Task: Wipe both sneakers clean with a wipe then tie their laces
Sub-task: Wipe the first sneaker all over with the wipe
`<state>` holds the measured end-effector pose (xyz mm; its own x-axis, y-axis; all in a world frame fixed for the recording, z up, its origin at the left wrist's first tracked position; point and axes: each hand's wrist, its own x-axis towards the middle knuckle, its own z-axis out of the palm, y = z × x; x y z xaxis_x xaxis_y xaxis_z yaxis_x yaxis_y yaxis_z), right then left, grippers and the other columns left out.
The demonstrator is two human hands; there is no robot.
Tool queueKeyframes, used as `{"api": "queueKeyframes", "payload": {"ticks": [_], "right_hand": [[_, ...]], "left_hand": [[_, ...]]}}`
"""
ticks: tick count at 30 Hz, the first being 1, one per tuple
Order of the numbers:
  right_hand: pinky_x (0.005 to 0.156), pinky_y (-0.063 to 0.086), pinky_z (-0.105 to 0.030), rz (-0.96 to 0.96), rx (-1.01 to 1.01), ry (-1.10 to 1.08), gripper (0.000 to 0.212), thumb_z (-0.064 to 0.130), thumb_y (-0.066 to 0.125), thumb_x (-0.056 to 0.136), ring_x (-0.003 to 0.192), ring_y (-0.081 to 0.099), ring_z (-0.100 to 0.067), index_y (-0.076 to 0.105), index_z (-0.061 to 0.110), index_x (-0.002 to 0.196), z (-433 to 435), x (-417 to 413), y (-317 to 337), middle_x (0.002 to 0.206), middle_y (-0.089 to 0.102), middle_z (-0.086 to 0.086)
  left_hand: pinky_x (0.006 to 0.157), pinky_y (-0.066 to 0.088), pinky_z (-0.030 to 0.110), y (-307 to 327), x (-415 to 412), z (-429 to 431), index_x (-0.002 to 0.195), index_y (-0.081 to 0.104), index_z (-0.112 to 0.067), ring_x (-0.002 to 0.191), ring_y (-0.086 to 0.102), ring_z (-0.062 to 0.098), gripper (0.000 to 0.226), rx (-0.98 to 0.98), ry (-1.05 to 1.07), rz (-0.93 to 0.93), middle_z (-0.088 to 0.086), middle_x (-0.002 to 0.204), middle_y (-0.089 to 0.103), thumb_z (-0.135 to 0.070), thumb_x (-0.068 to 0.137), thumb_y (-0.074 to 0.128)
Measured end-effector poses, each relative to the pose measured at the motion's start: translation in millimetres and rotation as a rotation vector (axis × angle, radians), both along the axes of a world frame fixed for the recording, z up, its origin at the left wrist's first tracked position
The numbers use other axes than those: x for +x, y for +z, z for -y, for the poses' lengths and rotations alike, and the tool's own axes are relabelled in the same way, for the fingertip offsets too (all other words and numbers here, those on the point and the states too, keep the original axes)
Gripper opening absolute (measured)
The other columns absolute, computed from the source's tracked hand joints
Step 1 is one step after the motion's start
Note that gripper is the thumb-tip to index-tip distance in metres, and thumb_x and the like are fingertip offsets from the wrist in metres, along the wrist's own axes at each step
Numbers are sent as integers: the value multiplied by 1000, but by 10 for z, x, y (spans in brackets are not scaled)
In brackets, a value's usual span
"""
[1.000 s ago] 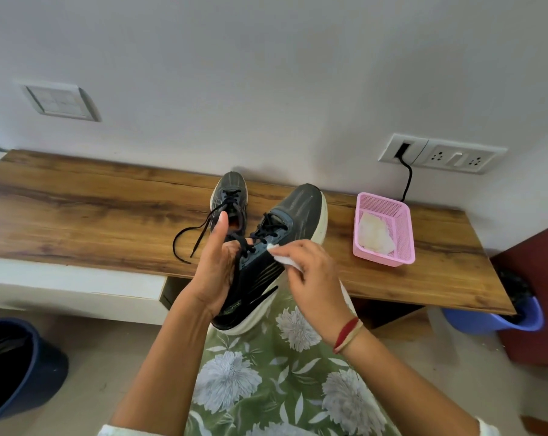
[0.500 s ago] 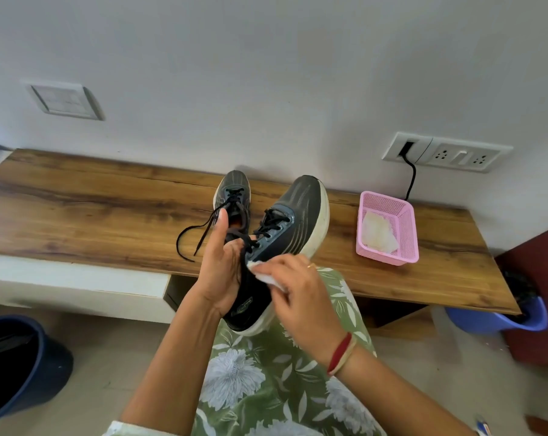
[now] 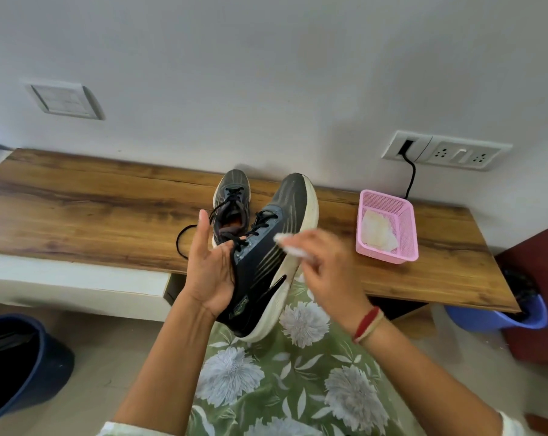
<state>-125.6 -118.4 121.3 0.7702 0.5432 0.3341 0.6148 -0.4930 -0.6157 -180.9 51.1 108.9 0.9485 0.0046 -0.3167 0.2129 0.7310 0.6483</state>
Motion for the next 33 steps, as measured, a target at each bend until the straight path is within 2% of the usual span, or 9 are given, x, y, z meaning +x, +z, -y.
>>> {"api": "queueKeyframes", "payload": {"ticks": [3,5,8,13,16,20,25,28,33], "right_hand": [[79,47,-25,137,-38,-211,35,10,48,81,92,54,-15,65,14,111,34,202,140,103,60,-2],[77,48,-23,215,-121,-194,33,9,48,81,93,57,-20,65,11,109,25,211,127,102,60,-5],[73,50,-22,299,-172,-186,31,7,49,82,87,58,-19,65,8,109,27,86,-12,99,60,-6],[76,41,-11,162,-156,-60,32,13,42,89,84,51,-4,65,10,111,80,-160,-176,97,58,1],[61,39,-12,-73,-54,1,29,7,53,85,69,45,3,66,18,109,141,-46,-73,98,55,8],[71,41,-13,95,-6,-153,33,4,54,82,85,49,-1,65,15,111,104,141,65,103,58,4],[84,41,-10,187,40,-52,36,-2,55,77,95,51,-5,66,11,109,-31,-190,-101,104,63,-1],[77,47,-17,170,53,44,36,-4,55,78,92,54,-9,67,12,107,-26,-280,-62,102,64,0],[79,41,-11,245,2,-184,38,5,50,79,94,50,-9,64,12,113,24,-3,66,103,61,-2]], "left_hand": [[104,43,44,43,0,6,131,56,-2,124,52,33,103,-41,-2,28,20,134,54,-82,67,47],[101,46,43,79,2,24,128,58,-2,124,53,33,103,-36,-11,37,20,134,55,-81,63,53],[96,50,42,64,2,22,126,60,-1,119,57,33,103,-20,-5,13,20,129,58,-83,66,44],[94,52,42,-3,-14,48,126,58,-1,115,60,33,100,18,-1,-69,21,125,61,-81,74,28],[84,55,36,-9,-32,37,109,73,-8,107,65,30,93,13,0,-89,17,118,66,-81,74,26],[84,56,39,47,-4,51,109,72,-5,107,65,31,94,-14,-13,-55,18,119,65,-81,73,29],[94,50,39,76,14,57,127,58,1,112,60,32,104,-43,2,-15,22,127,59,-84,72,34],[103,40,42,82,15,41,135,49,2,122,52,34,109,-41,-7,-2,24,137,50,-84,68,43],[105,39,44,105,23,55,124,61,-2,123,53,35,100,13,-60,17,22,132,55,-82,67,45]]}}
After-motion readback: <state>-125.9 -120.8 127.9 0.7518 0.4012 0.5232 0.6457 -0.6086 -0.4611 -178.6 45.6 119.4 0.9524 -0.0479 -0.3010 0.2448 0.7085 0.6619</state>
